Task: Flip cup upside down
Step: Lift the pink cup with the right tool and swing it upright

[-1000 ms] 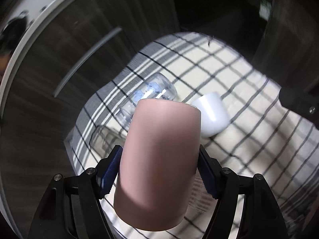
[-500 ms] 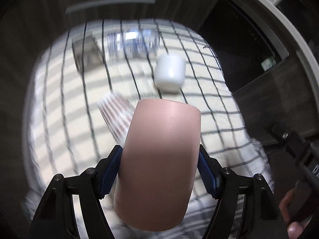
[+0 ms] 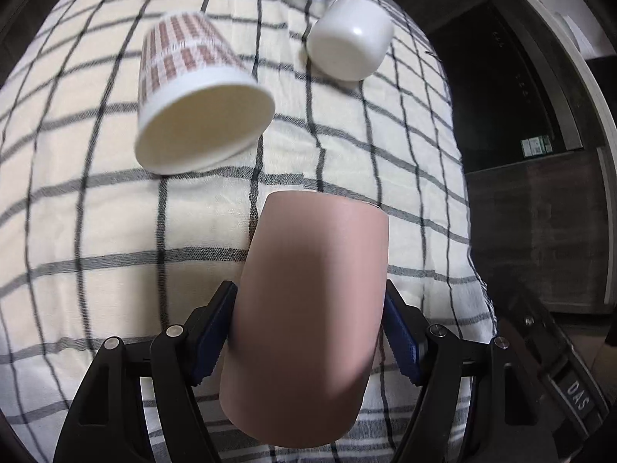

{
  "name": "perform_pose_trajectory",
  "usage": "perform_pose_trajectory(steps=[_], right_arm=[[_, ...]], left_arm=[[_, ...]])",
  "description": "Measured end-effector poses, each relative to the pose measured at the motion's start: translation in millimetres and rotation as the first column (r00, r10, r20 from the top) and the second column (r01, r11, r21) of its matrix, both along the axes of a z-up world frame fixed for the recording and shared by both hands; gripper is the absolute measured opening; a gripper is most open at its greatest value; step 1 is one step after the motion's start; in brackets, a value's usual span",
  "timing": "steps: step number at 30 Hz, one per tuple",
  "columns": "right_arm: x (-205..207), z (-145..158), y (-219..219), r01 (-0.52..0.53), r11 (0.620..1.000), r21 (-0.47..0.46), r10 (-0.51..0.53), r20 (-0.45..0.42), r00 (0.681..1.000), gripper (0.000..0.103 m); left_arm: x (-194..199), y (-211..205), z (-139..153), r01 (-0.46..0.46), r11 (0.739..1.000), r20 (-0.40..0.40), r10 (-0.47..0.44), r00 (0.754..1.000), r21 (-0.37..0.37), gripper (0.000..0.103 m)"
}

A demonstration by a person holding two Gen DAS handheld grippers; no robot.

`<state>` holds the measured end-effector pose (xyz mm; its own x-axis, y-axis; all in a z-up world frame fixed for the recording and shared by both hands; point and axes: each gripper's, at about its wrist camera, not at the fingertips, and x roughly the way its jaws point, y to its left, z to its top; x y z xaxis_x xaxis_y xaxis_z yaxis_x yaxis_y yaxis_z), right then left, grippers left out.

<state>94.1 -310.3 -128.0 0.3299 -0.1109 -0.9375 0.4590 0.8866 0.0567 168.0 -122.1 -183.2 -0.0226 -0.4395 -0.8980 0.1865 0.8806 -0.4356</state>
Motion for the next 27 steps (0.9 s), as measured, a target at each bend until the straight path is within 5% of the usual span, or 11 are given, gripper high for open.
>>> perform_pose_trajectory(steps=[12,27], right_arm=[[8.5,-12.7,3.2,-0.024,1.000,-0.011,0.024,-0.026,0.999,0.087],[2.9,13.5,10.5,-0.038,0.999,-0.015,0.038,0.001,0.999,0.087]], left_arm=[[5.8,-1.5,-5.9,0.006,0.999,0.047,-0.008,0.999,0.043,0.074],[-13.1,16.4,49.8,-0.011,0.997,0.217,-0.005,0.976,0.071,0.082]])
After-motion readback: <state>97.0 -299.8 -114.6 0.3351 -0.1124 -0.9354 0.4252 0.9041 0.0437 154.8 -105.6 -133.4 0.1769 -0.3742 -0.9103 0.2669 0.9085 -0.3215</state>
